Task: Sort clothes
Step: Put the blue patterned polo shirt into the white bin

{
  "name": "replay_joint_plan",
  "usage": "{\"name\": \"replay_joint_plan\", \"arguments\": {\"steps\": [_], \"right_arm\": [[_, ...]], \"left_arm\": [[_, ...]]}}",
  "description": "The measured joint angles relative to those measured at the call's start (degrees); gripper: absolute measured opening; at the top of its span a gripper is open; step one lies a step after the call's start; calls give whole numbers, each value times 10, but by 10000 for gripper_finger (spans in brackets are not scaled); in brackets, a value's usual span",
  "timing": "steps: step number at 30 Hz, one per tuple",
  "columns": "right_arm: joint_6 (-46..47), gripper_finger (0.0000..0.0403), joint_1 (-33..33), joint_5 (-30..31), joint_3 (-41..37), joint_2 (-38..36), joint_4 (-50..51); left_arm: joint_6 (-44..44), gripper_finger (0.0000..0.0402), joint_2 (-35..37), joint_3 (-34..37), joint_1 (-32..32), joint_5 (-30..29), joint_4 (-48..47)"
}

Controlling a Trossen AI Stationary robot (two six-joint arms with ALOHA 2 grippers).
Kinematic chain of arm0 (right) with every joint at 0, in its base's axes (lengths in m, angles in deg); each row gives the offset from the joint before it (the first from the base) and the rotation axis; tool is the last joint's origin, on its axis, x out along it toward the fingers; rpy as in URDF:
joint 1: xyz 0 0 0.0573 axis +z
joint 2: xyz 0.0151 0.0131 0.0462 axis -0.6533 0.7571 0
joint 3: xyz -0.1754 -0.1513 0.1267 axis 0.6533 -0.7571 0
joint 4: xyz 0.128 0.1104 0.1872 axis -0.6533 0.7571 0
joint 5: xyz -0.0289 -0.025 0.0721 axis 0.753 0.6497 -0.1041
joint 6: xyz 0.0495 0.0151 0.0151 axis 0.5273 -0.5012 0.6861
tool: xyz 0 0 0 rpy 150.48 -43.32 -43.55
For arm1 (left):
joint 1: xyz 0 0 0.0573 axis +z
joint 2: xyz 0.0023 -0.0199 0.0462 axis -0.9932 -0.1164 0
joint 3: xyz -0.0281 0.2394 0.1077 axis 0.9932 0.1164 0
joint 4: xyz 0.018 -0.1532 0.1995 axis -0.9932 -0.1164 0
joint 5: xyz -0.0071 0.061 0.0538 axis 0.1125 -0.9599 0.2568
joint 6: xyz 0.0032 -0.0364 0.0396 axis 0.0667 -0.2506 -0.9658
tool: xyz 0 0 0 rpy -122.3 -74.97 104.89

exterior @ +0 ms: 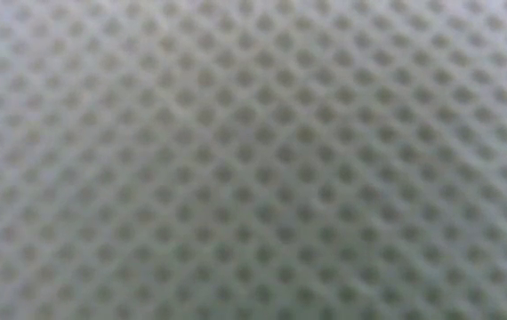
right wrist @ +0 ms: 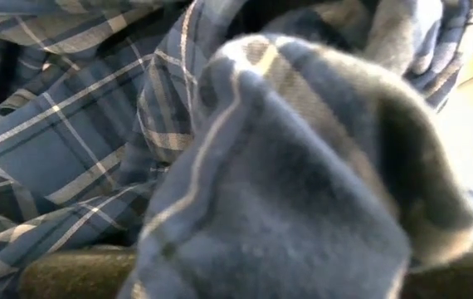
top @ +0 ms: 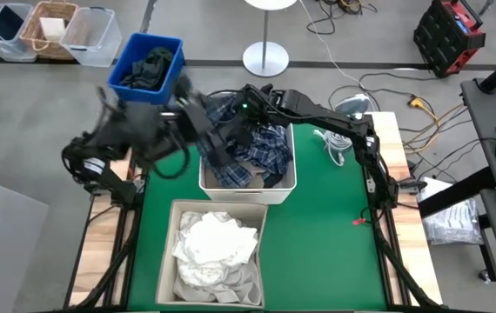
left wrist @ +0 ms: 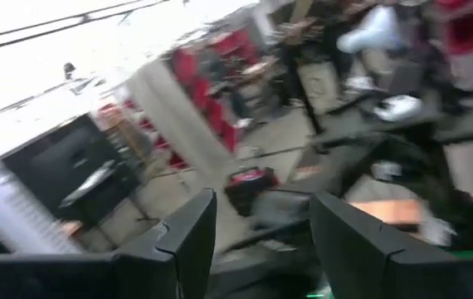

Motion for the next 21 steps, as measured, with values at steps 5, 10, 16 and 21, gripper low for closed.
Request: {"name": "replay_joint_plan", "arguments": {"steps": [5,10,16,21], "right_arm": [[1,20,-1,0,0,-2,0],[11,20,-5,0,0,-5,-6],[14,20,-6,0,0,-5,-6],[15,20,-6,0,0,-6,-5]], "left_arm": [[1,174,19,2,-33,-95,-4],[1,174,41,30,-79,-112,-16],[78,174,102,122,-108,-139,-12],[119,174,179,242,-135,-138,-14]]}}
